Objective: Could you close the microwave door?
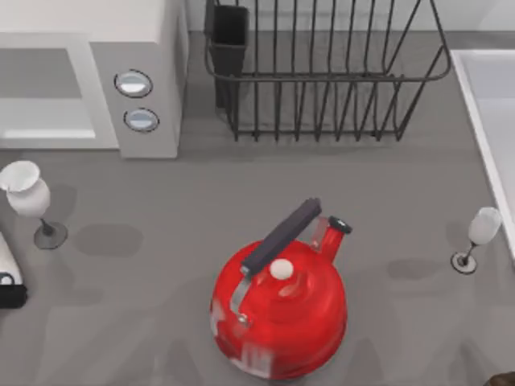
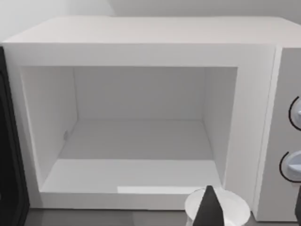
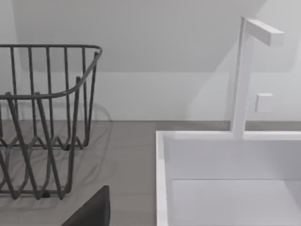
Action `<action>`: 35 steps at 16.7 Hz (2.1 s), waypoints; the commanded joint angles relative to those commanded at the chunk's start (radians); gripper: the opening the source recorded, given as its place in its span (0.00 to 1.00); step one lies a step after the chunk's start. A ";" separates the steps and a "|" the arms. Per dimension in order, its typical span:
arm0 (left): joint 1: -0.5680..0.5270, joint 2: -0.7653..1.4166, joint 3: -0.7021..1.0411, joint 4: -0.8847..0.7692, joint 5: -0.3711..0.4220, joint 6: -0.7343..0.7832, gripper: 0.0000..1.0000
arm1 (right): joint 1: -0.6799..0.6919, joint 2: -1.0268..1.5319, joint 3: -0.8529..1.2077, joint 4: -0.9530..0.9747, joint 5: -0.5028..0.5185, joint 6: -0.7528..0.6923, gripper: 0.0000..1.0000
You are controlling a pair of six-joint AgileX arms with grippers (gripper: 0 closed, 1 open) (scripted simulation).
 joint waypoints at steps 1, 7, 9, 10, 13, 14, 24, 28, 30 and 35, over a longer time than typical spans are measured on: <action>0.000 0.000 0.000 0.000 0.000 0.000 0.10 | 0.000 0.000 0.000 0.000 0.000 0.000 1.00; 0.000 0.000 0.000 0.000 0.000 0.000 0.00 | 0.000 0.000 0.000 0.000 0.000 0.000 1.00; 0.000 0.000 0.000 0.000 0.000 0.000 0.00 | 0.000 0.000 0.000 0.000 0.000 0.000 1.00; 0.000 0.000 0.000 0.000 0.000 0.000 0.00 | 0.000 0.000 0.000 0.000 0.000 0.000 1.00; 0.016 -0.009 0.000 -0.008 0.016 0.000 0.00 | 0.000 0.000 0.000 0.000 0.000 0.000 1.00; 0.039 -0.021 -0.001 -0.020 0.040 0.000 0.00 | 0.000 0.000 0.000 0.000 0.000 0.000 1.00; 0.472 -0.184 -0.009 -0.174 0.473 -0.003 0.00 | 0.000 0.000 0.000 0.000 0.000 0.000 1.00; 0.483 -0.189 -0.009 -0.178 0.484 -0.003 0.00 | 0.000 0.000 0.000 0.000 0.000 0.000 1.00; 0.482 -0.193 0.008 -0.176 0.481 -0.003 0.00 | 0.000 0.000 0.000 0.000 0.000 0.000 1.00; 0.492 -0.322 0.041 -0.345 0.492 -0.005 0.00 | 0.000 0.000 0.000 0.000 0.000 0.000 1.00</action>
